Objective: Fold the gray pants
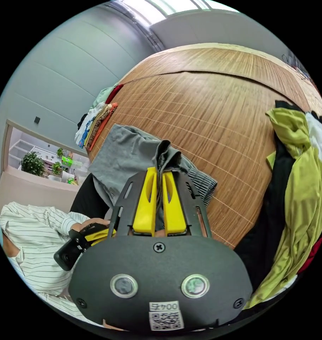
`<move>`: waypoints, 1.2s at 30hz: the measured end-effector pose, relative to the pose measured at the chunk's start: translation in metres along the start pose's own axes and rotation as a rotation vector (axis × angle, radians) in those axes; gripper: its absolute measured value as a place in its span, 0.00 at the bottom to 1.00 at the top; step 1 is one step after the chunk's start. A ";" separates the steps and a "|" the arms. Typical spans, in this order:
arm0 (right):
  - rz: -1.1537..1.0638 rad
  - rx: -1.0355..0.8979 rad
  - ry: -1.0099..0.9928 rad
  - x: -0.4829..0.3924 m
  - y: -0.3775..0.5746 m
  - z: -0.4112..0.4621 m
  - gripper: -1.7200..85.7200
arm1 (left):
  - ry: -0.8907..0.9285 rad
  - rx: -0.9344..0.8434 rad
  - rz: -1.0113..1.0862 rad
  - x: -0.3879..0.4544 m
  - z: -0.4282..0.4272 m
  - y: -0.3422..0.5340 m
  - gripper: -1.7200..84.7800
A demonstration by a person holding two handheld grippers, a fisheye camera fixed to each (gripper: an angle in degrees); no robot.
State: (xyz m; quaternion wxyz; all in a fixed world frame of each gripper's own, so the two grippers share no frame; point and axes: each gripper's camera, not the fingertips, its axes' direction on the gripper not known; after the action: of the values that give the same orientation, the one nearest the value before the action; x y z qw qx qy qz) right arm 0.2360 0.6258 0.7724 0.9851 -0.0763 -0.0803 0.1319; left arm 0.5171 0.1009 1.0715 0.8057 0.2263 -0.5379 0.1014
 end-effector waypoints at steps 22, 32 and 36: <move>-0.148 -0.153 0.580 -0.207 0.046 0.015 0.08 | 0.263 -0.149 -0.506 -0.251 0.020 0.117 0.03; -0.069 -0.208 0.693 -0.231 0.052 0.068 0.09 | 0.238 -0.351 -0.533 -0.321 0.090 0.249 0.03; -0.116 -0.155 0.699 -0.240 0.063 0.058 0.06 | 0.149 -0.300 -0.432 -0.308 0.087 0.257 0.02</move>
State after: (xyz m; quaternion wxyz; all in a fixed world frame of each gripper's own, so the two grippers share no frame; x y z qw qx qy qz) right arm -0.0182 0.6283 0.7849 0.9502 -0.1867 0.2472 0.0352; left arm 0.2180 0.3098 0.8837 0.8706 0.2059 -0.4253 -0.1372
